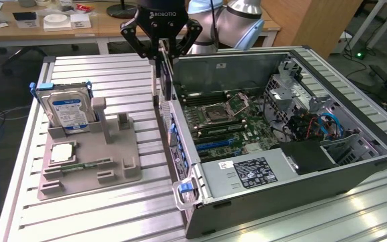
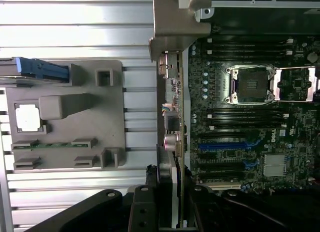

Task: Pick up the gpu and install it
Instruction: 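Pick up the gpu and move the gpu toward the slot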

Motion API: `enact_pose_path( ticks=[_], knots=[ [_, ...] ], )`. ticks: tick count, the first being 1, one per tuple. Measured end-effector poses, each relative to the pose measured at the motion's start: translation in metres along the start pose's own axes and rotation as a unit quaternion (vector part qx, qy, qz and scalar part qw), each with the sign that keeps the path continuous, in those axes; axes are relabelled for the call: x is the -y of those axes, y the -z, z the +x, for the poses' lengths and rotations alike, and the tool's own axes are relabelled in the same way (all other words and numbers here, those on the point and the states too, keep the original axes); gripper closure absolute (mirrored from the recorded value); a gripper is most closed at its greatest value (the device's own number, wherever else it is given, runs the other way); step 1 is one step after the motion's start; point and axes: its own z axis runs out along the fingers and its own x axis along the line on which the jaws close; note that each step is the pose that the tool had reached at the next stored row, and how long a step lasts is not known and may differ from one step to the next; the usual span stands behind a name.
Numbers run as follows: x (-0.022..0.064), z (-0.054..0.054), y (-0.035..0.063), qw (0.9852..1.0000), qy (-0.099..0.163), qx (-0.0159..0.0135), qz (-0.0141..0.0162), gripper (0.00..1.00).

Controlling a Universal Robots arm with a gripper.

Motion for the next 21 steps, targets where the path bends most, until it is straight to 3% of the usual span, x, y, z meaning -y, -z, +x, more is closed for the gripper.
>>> enact_pose_path(
  ticks=[21],
  knots=[
    [-0.001, -0.024, -0.0008, 1.0, 0.0, 0.0, 0.0, 0.72]
  ],
)
